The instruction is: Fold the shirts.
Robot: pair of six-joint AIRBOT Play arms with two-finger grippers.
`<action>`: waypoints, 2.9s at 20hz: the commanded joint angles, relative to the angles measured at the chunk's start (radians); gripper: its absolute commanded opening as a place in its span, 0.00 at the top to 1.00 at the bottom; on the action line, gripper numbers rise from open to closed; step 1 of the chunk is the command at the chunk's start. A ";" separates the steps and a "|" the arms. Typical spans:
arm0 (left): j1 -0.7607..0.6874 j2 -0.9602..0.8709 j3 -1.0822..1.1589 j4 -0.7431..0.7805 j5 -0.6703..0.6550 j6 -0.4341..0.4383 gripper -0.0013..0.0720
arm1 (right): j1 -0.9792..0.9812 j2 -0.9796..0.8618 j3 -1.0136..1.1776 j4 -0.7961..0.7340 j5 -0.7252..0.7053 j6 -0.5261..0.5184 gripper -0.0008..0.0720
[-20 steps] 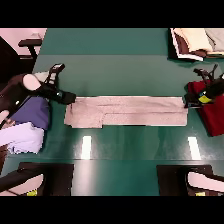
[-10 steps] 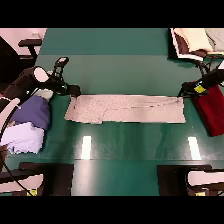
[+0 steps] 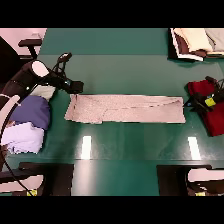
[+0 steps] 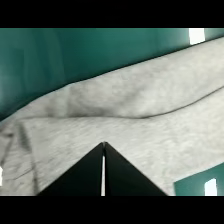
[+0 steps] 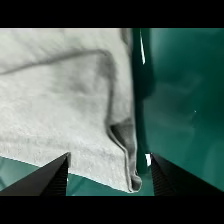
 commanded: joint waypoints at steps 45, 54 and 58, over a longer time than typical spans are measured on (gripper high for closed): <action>0.198 0.124 0.356 0.189 -0.098 -0.056 0.96 | 1.202 -0.165 0.586 0.528 -0.517 -0.062 0.33; 0.260 0.188 0.355 0.183 -0.172 -0.049 0.96 | 1.010 -0.142 0.491 0.317 -0.249 -0.023 0.35; 0.260 0.188 0.352 0.156 -0.180 -0.049 0.95 | 0.796 -0.013 0.203 0.230 -0.290 0.047 0.35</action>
